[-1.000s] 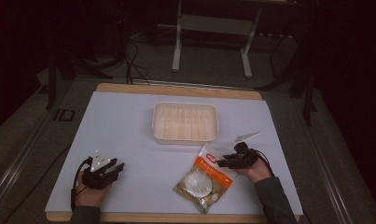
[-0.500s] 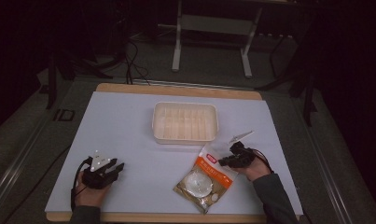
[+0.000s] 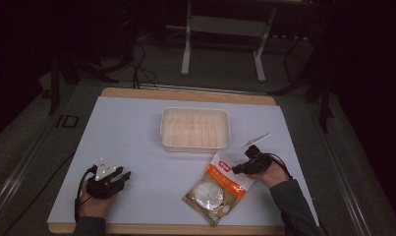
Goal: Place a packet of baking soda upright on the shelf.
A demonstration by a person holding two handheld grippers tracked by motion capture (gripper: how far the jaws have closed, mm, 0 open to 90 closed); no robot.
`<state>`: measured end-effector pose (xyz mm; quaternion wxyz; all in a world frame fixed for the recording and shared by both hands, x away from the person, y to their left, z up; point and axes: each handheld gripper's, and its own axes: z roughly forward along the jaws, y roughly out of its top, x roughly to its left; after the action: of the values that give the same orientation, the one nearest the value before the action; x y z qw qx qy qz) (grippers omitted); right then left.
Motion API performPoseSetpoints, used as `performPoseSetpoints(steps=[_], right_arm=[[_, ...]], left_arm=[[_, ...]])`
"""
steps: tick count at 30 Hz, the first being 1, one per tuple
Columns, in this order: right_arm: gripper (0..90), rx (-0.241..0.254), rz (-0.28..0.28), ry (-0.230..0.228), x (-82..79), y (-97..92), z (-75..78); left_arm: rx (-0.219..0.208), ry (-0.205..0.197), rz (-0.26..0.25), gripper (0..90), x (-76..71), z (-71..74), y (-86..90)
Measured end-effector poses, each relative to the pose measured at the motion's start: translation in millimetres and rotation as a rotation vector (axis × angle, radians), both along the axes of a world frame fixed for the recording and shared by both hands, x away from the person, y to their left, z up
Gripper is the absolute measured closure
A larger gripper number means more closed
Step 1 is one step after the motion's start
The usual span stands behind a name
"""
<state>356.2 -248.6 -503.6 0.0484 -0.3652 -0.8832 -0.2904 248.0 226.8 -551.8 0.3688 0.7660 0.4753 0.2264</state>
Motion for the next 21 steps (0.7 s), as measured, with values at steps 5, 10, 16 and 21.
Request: performPoseSetpoints(steps=[5,10,16,21], right_arm=[[90.0,0.068,-0.001,0.019,-1.5,-6.0,7.5],[90.0,0.161,-0.002,0.043,-3.0,-12.9,17.1],[90.0,0.260,0.007,0.079,-5.7,-18.2,30.1],[90.0,0.331,0.025,0.093,-8.9,-19.4,37.6]], left_arm=[[-0.001,0.000,0.001,61.9,0.0,0.0,0.1],[-0.003,0.000,0.002,61.8,0.2,-0.1,0.0],[-0.002,0.000,0.003,61.9,0.2,-0.2,0.0],[-0.003,0.001,0.003,61.9,0.3,-0.2,0.0]])
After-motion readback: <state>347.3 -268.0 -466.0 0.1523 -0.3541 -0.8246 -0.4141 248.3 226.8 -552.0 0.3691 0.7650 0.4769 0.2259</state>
